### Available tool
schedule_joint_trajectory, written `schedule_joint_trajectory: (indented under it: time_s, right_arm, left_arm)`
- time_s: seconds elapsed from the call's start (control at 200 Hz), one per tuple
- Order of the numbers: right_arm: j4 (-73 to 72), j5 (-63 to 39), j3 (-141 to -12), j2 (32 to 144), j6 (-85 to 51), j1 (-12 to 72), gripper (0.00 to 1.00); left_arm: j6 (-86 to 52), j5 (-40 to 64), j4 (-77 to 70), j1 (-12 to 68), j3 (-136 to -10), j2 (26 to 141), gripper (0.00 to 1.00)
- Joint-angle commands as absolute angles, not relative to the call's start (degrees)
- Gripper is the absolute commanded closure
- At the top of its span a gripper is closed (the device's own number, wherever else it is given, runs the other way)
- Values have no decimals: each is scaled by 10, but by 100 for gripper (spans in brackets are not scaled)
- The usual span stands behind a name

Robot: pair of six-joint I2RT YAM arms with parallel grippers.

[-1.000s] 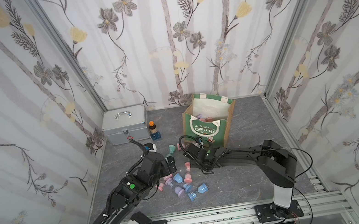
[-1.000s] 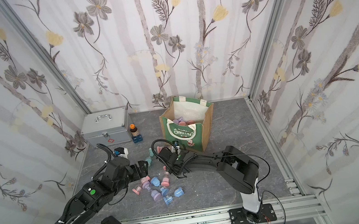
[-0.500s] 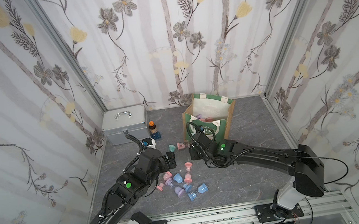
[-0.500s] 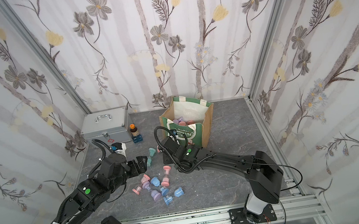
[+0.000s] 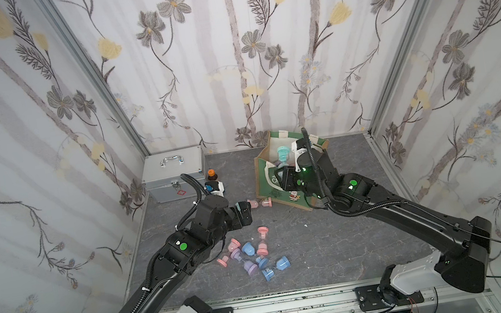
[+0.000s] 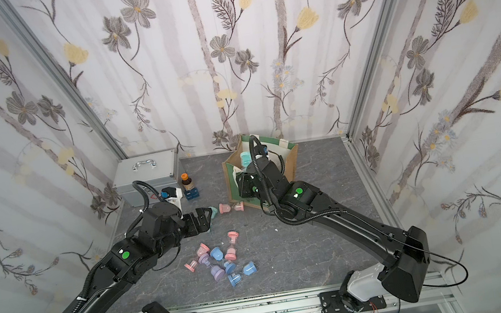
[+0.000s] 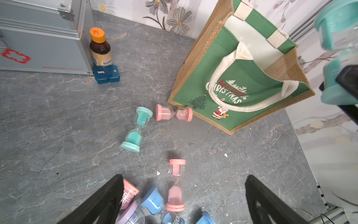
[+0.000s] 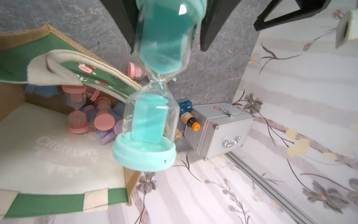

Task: Put the hourglass into the canvas bag
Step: Pick up the hourglass from the center of the board, then place the hourglass in the canvas bag.

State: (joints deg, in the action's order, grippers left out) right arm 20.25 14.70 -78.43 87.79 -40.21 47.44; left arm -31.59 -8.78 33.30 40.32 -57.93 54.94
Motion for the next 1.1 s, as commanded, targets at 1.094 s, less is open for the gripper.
schedule_joint_trajectory:
  time_s: [1.094]
  right_arm:
    - [243, 8, -1042, 1232, -299, 290, 87]
  left_arm:
    - [-296, -38, 208, 403, -639, 715, 0]
